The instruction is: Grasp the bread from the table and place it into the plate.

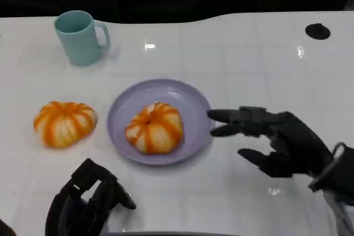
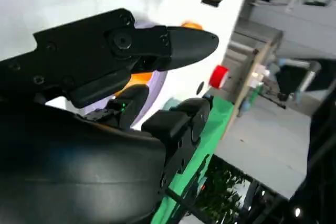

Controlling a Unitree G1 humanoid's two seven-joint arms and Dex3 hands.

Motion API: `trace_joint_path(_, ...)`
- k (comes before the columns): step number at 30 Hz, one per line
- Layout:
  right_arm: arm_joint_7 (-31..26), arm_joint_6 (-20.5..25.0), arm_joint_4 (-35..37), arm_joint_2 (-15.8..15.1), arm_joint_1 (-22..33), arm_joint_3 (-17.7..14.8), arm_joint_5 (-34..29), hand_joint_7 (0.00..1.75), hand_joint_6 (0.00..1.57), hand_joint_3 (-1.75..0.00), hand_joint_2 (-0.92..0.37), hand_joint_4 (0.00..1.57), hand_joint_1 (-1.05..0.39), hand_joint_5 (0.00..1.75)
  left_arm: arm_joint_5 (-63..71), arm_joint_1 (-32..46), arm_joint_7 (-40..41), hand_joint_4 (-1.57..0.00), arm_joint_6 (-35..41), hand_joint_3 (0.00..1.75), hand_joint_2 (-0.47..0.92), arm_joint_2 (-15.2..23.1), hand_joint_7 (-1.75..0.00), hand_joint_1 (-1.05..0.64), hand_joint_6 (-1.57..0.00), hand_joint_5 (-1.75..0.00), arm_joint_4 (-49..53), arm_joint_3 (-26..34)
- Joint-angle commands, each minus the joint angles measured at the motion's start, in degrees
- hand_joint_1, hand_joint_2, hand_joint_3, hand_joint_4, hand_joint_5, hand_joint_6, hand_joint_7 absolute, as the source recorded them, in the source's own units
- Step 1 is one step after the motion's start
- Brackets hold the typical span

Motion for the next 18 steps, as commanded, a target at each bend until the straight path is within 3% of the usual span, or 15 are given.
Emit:
trace_joint_path(1, 5.32, 7.05, -5.38, 0.76, 5.72, -3.95, 7.79, 0.26, 0.75, -0.38, -0.92, 0.44, -0.6, 1.1, 0.75, 0.51, 0.95, -0.61, 0.11, 0.27, 0.92, 1.28, -1.52, -0.53, -0.49, -1.75, -1.37, -0.39)
trace_joint_path(2, 6.09, 9.41, -6.86, 0.88, 6.82, -4.53, 9.02, 0.53, 0.65, -0.38, -0.92, 0.37, -0.61, 1.3, 0.79, 0.62, 1.08, -0.6, 0.25, 0.28, 0.92, 1.34, -1.52, -0.53, -0.49, -1.75, -1.62, -0.48)
trace_joint_path(4, 7.34, 14.39, -9.95, 0.99, 9.19, -5.85, 11.31, 0.93, 0.49, -0.38, -0.92, 0.33, -0.61, 1.49, 0.83, 0.8, 1.38, -0.6, 0.62, 0.29, 0.92, 1.51, -1.52, -0.52, -0.49, -1.75, -2.05, -0.59)
trace_joint_path(5, 7.66, 15.98, -11.06, 1.06, 9.88, -6.33, 11.77, 1.02, 0.47, -0.38, -0.92, 0.33, -0.61, 1.53, 0.83, 0.85, 1.48, -0.59, 0.77, 0.29, 0.92, 1.58, -1.52, -0.53, -0.49, -1.75, -2.19, -0.62)
trace_joint_path(11, 8.09, 28.85, -19.21, 1.33, 16.52, -9.84, 16.13, 1.39, 0.4, -0.42, -0.92, 0.37, -0.55, 1.73, 0.53, 0.56, 1.24, -0.6, 0.96, 0.29, 0.92, 2.0, -1.53, -0.53, -0.49, -1.75, -1.86, -0.44)
trace_joint_path(18, 9.29, 38.34, -23.11, 1.62, 18.94, -13.25, 19.57, 1.52, 0.45, -0.42, -0.92, 0.52, -0.55, 1.75, 0.2, 0.22, 1.1, -0.62, 0.67, 0.27, 0.92, 2.33, -1.52, -0.54, -0.5, -1.75, -1.36, -0.11)
